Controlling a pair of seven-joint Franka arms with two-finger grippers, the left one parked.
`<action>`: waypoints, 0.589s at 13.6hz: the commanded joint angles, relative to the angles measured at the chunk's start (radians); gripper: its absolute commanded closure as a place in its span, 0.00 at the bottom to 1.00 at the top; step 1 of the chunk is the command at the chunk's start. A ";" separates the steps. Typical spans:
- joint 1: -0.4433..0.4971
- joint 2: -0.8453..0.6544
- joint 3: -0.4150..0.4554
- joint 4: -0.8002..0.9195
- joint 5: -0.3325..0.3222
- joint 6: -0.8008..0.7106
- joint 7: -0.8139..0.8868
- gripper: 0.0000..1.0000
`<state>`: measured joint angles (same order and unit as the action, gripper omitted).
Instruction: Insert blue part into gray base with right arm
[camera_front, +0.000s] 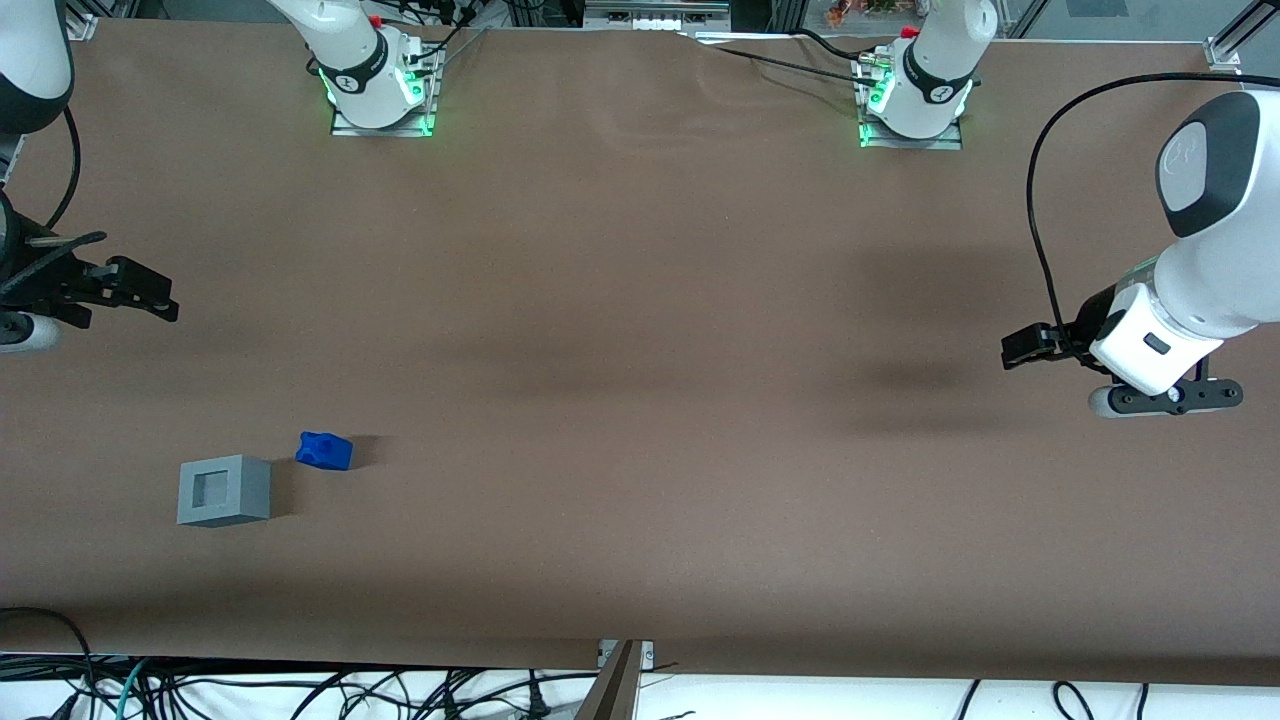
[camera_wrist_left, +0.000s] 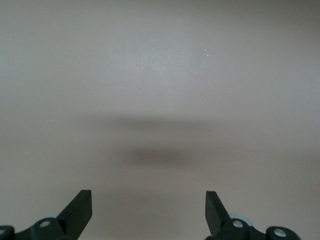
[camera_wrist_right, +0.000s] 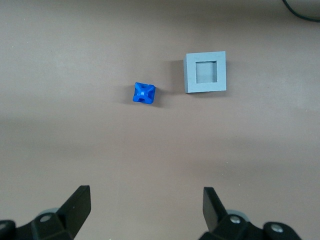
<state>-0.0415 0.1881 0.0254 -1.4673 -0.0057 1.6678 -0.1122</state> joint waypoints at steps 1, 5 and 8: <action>-0.009 -0.007 0.007 -0.005 -0.008 0.004 0.005 0.01; -0.009 -0.007 0.007 -0.005 -0.010 0.004 0.005 0.01; -0.009 -0.007 0.007 -0.005 -0.007 0.010 0.006 0.01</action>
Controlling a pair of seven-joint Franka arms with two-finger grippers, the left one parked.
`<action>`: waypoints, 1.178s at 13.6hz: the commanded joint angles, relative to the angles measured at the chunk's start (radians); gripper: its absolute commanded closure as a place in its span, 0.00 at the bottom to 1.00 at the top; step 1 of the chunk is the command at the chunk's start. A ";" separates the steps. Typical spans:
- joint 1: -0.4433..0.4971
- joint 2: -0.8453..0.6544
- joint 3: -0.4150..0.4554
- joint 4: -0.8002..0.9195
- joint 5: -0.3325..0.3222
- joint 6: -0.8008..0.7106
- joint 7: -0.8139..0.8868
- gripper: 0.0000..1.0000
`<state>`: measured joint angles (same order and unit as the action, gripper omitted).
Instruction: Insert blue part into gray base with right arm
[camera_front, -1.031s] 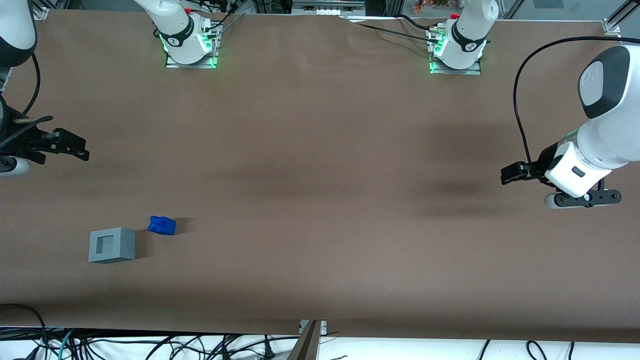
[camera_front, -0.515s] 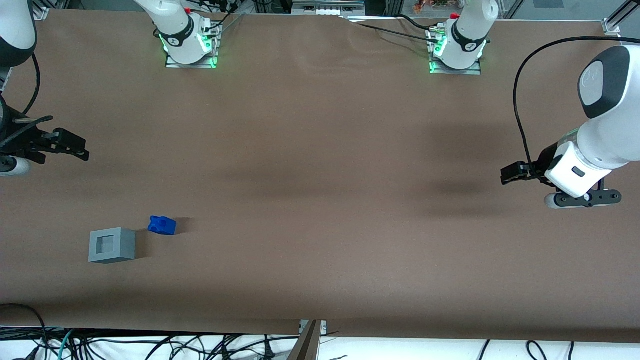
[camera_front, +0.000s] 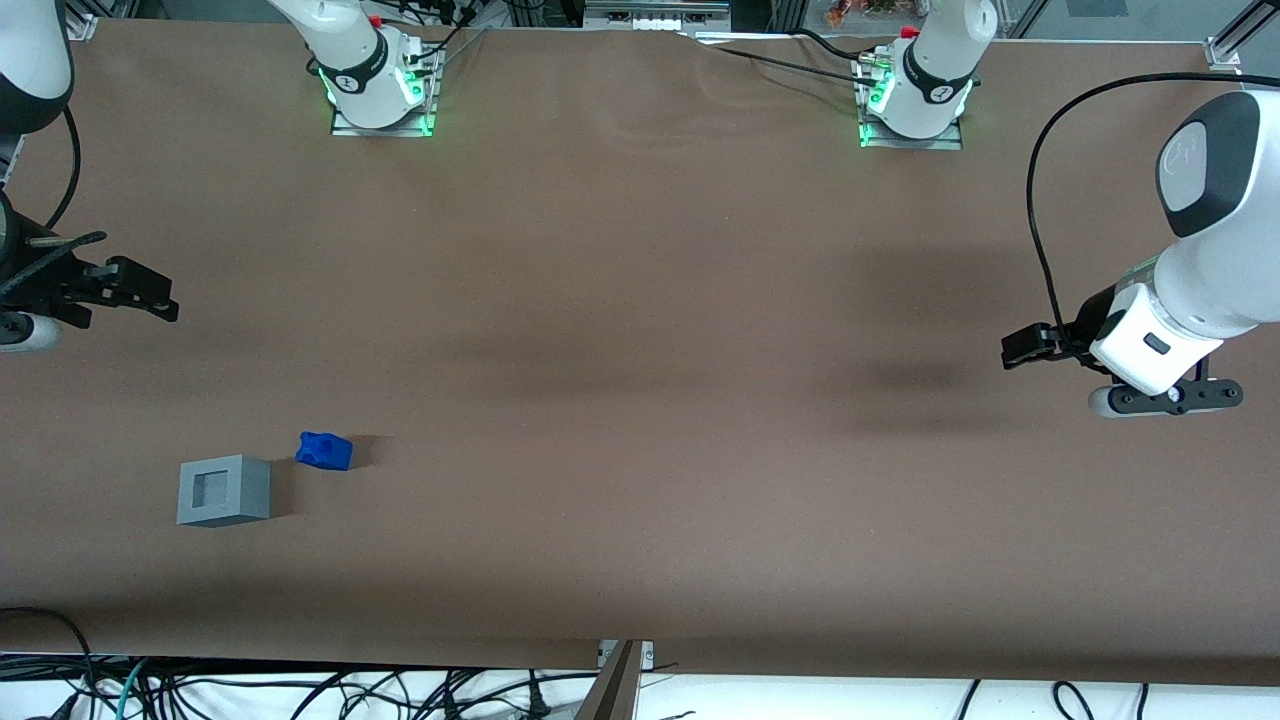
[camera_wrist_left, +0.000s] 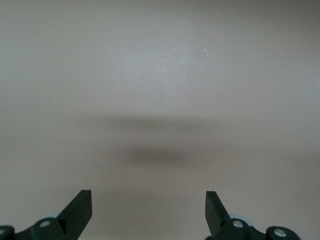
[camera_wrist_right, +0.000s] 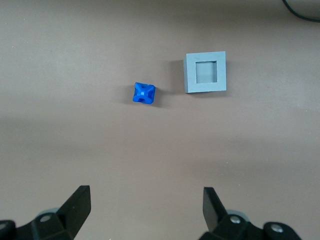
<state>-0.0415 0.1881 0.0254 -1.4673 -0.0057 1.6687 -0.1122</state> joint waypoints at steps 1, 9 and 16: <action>-0.011 -0.001 0.007 -0.005 -0.007 0.025 0.008 0.01; 0.000 0.147 0.013 -0.007 -0.005 0.130 0.015 0.01; 0.044 0.356 0.018 -0.007 -0.010 0.356 0.146 0.01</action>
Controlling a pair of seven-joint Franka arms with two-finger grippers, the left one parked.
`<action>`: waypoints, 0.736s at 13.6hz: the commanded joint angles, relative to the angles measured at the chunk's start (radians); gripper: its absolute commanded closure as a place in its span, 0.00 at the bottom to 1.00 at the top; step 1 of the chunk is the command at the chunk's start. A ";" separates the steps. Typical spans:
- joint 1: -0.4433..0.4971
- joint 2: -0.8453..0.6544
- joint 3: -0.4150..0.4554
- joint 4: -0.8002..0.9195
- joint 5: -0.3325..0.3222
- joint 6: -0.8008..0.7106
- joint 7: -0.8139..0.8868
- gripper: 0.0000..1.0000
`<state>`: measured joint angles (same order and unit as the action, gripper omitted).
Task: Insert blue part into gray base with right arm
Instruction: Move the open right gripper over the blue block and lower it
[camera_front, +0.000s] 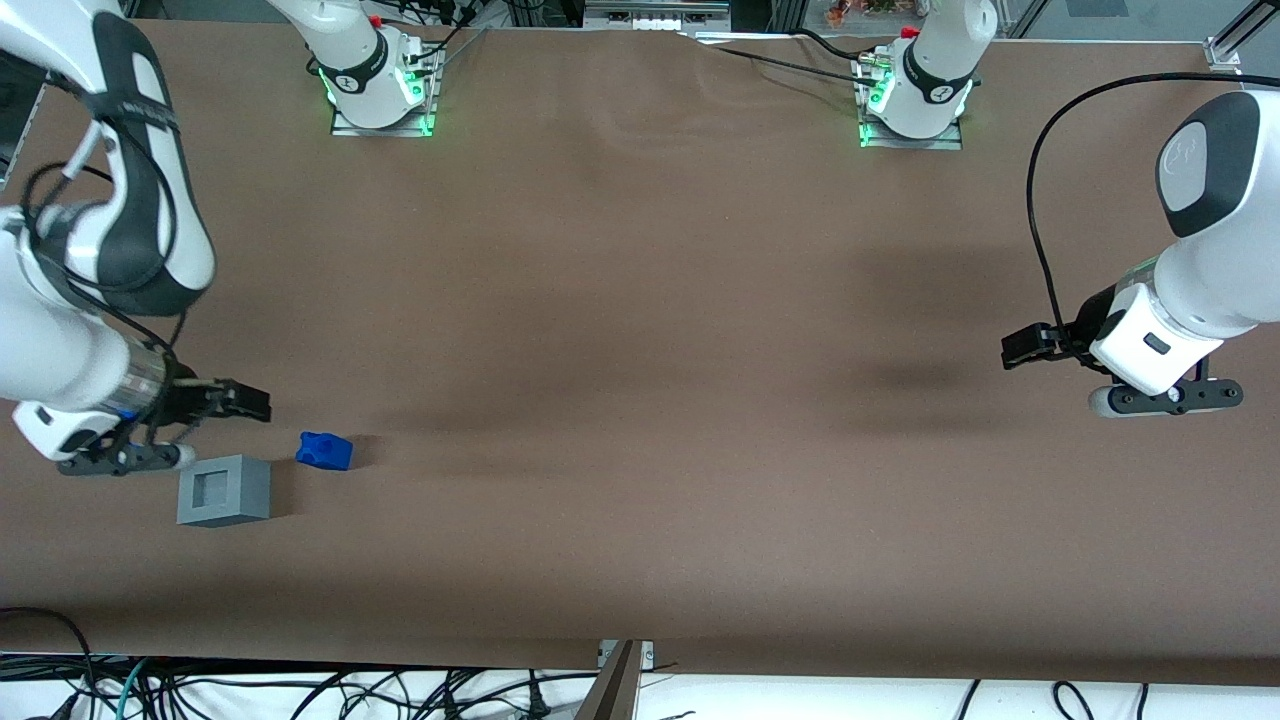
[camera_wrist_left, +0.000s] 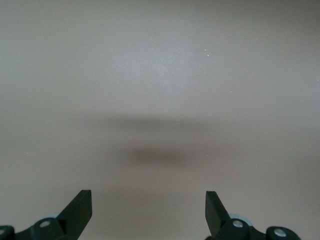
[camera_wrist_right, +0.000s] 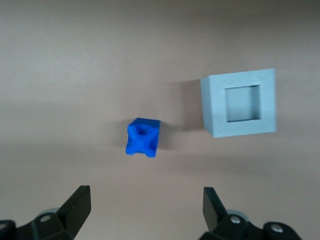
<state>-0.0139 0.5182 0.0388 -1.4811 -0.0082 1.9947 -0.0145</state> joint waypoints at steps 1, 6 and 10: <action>0.018 0.049 0.004 0.007 -0.001 0.059 0.048 0.01; 0.018 0.152 0.003 0.005 -0.001 0.186 0.045 0.01; 0.018 0.197 0.003 0.004 -0.003 0.225 0.048 0.01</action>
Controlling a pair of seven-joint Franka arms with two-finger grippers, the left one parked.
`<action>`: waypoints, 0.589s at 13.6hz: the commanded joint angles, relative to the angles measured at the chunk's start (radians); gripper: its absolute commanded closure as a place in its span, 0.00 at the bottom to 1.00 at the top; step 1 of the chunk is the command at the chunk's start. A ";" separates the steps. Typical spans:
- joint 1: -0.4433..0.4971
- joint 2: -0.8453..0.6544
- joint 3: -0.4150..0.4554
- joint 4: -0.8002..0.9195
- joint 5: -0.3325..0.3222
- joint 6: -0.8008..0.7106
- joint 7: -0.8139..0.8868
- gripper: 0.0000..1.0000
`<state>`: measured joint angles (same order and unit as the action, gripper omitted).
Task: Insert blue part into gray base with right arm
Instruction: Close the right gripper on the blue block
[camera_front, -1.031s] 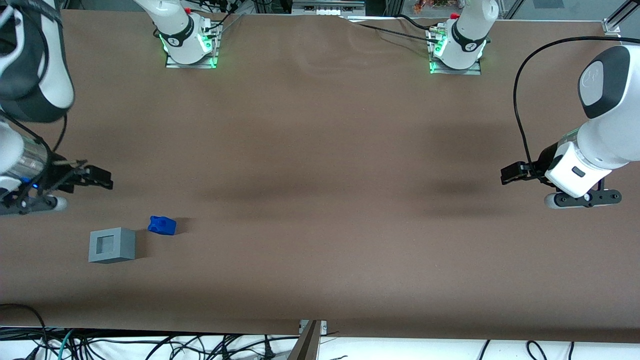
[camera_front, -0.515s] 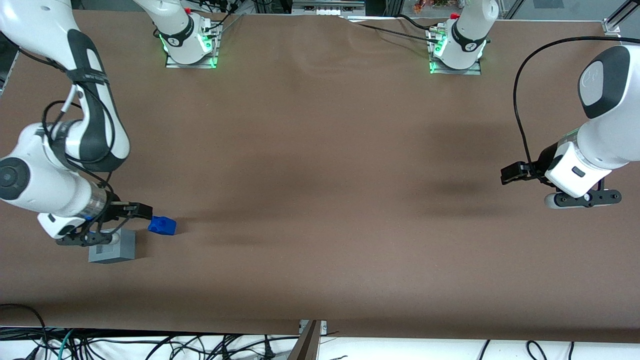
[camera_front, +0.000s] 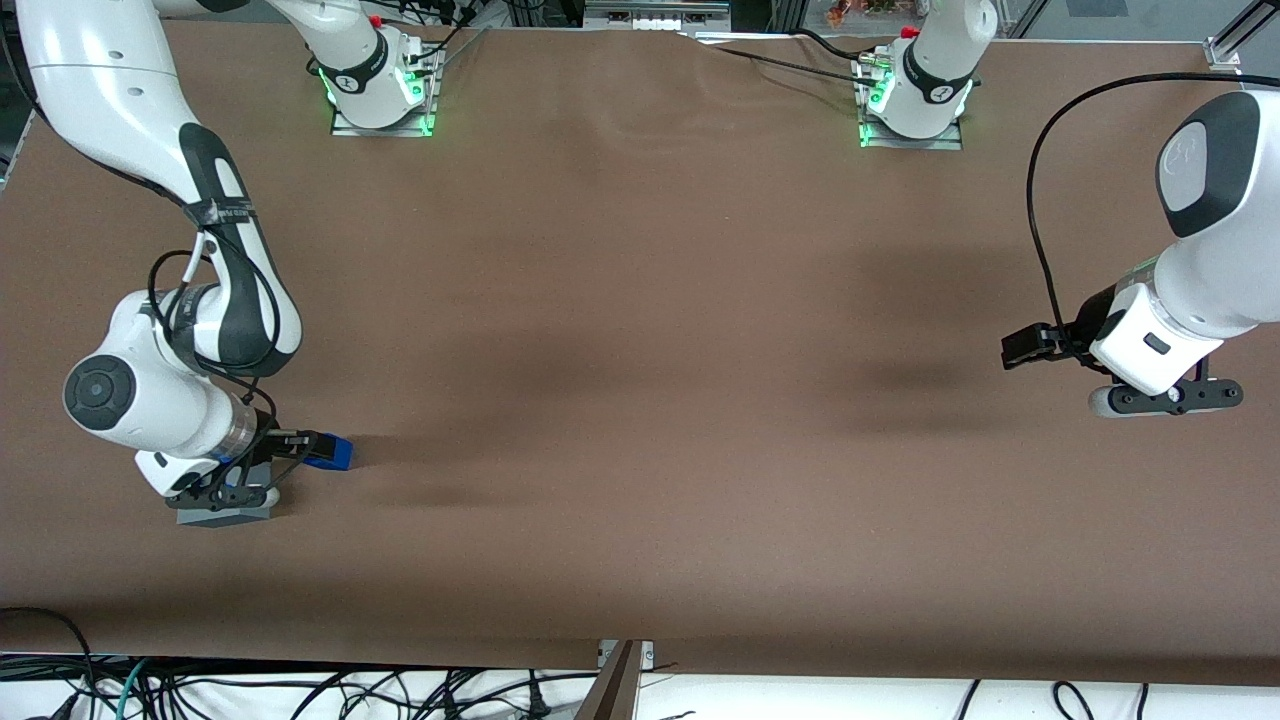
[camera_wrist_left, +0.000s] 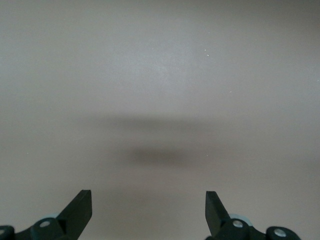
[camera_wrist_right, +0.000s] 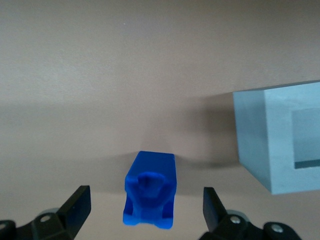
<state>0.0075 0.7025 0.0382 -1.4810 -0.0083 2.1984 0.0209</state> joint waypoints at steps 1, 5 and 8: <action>-0.003 0.024 0.003 0.002 -0.001 0.032 0.013 0.01; -0.004 0.041 0.002 -0.001 -0.001 0.057 0.013 0.02; -0.003 0.045 0.000 -0.001 -0.002 0.058 0.013 0.36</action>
<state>0.0061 0.7479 0.0369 -1.4810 -0.0083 2.2453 0.0220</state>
